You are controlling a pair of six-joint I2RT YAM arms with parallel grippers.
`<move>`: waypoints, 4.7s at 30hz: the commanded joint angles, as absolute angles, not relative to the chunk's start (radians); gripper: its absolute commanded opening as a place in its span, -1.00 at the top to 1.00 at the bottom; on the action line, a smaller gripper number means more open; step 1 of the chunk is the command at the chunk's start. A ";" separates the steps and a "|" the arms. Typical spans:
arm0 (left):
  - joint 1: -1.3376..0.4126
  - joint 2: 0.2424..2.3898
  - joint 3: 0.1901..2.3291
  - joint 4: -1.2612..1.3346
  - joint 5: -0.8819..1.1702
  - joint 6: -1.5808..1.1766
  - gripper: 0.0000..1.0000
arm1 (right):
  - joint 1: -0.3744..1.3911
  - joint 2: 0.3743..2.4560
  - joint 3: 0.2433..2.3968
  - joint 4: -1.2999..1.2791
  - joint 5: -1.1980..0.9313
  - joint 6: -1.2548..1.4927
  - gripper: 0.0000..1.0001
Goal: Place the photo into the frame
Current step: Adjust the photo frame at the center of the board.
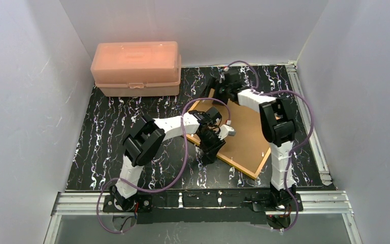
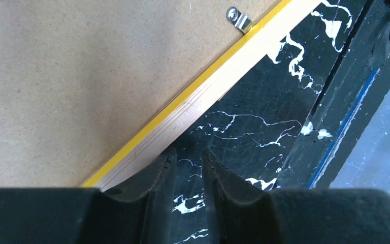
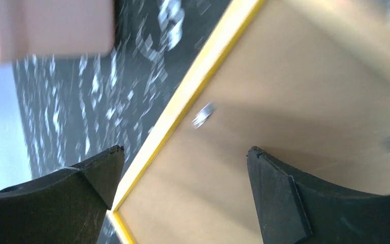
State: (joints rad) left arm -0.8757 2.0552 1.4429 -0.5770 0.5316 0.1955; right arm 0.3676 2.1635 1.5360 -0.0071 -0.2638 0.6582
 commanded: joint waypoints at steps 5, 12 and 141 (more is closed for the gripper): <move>-0.849 1.935 1.369 -0.680 0.523 0.278 0.30 | 0.441 2.163 1.535 -0.070 -0.435 0.699 -0.97; -0.827 1.853 1.237 -0.748 0.467 0.330 -0.04 | 0.432 2.098 1.693 -0.129 -0.434 0.665 -0.97; -0.117 2.016 1.171 -0.299 0.869 -0.253 0.63 | 0.664 2.000 1.304 0.237 -0.345 0.948 -0.97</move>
State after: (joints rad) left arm -0.1143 2.0254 1.2007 -0.3355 0.8650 -0.2394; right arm 0.6369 1.9713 1.2549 0.1371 -0.3141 0.8967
